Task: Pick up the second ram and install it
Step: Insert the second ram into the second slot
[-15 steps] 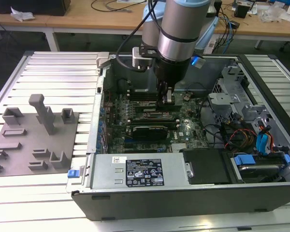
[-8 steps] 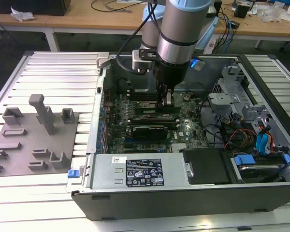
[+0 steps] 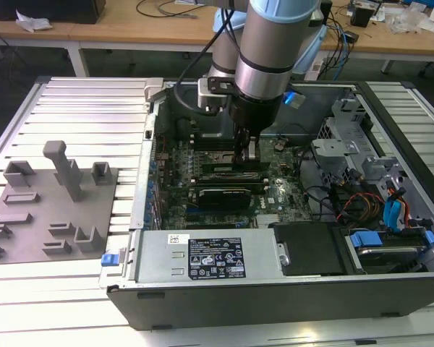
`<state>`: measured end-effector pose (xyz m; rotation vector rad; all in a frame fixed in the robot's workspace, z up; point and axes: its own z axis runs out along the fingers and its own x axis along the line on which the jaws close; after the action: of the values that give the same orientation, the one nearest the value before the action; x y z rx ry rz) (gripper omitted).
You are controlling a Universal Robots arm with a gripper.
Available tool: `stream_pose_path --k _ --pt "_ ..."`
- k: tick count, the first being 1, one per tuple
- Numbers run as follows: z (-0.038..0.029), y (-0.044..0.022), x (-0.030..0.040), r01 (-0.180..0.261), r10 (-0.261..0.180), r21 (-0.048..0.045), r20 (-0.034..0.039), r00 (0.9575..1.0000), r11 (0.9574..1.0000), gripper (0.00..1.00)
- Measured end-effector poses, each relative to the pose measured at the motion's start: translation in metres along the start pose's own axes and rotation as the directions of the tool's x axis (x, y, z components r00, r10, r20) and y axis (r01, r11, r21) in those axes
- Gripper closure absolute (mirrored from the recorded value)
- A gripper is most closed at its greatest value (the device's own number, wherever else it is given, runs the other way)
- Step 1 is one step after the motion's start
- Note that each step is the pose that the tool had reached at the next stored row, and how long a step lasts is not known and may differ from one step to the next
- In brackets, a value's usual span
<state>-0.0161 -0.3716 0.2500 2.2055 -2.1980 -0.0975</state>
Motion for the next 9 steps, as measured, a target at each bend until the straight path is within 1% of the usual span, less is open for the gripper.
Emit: stream_pose_path --k 3,5,9 --pt "0.0021 -0.0001 0.0001 0.000 0.000 0.0000 0.0000 1.0000 1.0000 0.87" --pt "0.0046 -0.0003 0.0001 0.000 0.000 0.0000 0.0000 1.0000 1.0000 0.87" --pt "0.0065 -0.0004 0.0001 0.000 0.000 -0.0001 0.0001 1.0000 1.0000 0.87"
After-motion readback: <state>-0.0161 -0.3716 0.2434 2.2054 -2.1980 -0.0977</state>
